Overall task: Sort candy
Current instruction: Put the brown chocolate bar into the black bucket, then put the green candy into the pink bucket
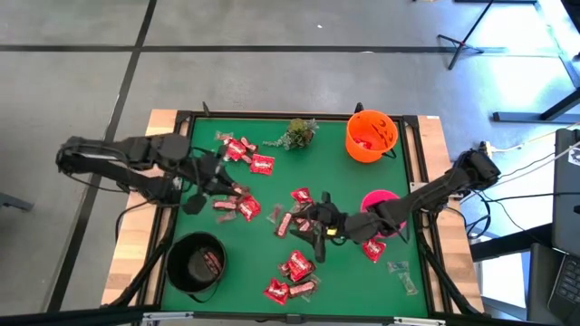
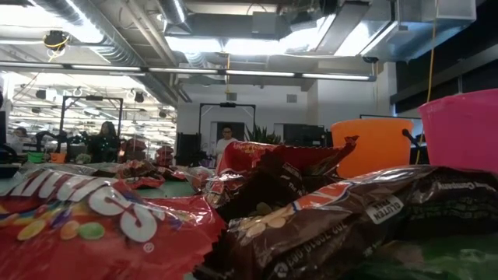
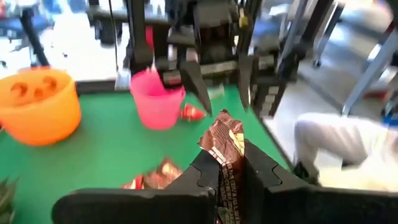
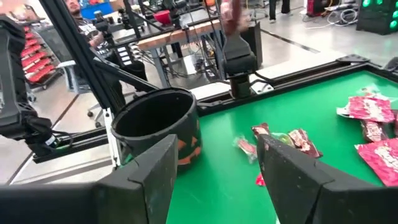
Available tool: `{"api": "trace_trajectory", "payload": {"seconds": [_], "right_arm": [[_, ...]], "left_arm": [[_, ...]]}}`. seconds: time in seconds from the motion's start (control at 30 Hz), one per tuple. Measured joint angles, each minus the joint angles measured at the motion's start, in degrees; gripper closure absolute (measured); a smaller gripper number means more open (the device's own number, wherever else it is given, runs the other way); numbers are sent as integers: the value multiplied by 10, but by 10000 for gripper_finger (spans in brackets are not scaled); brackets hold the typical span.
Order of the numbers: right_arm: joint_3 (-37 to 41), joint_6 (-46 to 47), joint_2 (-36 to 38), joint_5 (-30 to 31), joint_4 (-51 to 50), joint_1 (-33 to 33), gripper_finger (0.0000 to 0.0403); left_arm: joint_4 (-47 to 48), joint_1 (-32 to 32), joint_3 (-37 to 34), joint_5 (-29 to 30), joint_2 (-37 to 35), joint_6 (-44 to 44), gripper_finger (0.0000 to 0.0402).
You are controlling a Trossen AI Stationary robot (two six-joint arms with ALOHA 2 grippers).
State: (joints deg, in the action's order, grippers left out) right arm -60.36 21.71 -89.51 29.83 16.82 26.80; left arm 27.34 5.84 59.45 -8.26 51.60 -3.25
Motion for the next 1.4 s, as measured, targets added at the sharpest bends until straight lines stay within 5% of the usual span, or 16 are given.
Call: {"api": "trace_trajectory", "payload": {"seconds": [0.17, 0.47, 0.87, 1.1, 1.4], "right_arm": [[0, 5, -1, 7, -13, 6, 184], [0, 8, -1, -4, -38, 6, 184], [0, 24, -1, -19, -66, 6, 185], [0, 44, 1, -59, -64, 6, 185], [0, 66, 24, -100, -74, 26, 185]], "left_arm": [[109, 53, 34, 63, 0, -30, 383], [264, 149, 34, 63, 19, -151, 381], [304, 341, 34, 112, 83, -323, 377], [294, 402, 34, 112, 151, -356, 330], [297, 403, 34, 71, 173, -357, 244]]}}
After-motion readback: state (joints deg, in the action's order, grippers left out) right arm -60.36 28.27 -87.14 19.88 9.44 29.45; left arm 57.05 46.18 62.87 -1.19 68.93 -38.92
